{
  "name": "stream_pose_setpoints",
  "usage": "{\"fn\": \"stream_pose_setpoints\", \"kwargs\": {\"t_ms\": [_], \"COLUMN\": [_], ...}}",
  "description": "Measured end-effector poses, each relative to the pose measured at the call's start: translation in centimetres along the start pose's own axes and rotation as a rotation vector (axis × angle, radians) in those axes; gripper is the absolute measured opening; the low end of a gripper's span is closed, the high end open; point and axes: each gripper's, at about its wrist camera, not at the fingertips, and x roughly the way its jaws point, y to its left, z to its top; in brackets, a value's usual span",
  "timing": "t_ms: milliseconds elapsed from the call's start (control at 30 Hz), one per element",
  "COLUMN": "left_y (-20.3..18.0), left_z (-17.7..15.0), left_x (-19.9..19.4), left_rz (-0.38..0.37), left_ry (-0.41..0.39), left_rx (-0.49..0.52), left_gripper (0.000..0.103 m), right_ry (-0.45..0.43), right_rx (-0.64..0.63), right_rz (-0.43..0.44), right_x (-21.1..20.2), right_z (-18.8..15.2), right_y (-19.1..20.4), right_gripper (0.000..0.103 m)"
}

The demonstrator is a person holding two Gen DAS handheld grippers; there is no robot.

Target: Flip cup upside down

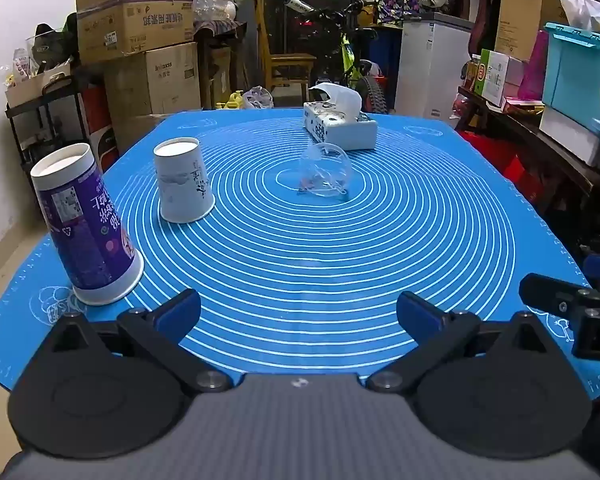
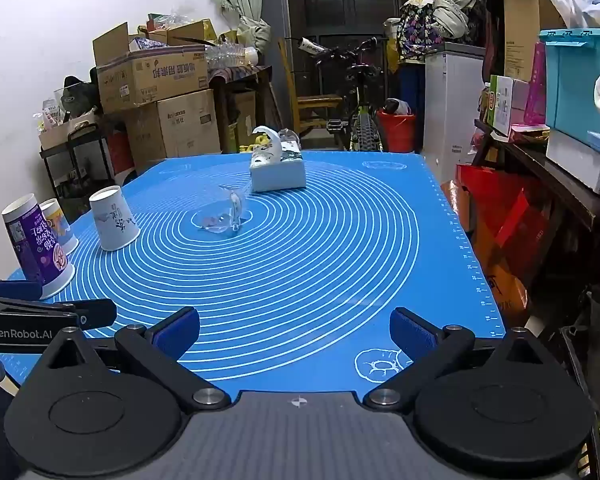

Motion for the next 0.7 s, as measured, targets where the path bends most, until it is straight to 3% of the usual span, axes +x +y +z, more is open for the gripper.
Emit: {"fn": "stream_pose_setpoints", "kwargs": {"t_ms": [700], "left_y": [0.28], "left_z": [-0.11], "left_x": [-0.12], "left_rz": [0.020], "left_ry": [-0.015], "left_rx": [0.014], "left_gripper": [0.103], "right_ry": [0.005], "right_rx": [0.004], "right_rz": [-0.002], "right_x": [0.09], "right_z": [-0.20], "right_y": [-0.08], "right_gripper": [0.101]}}
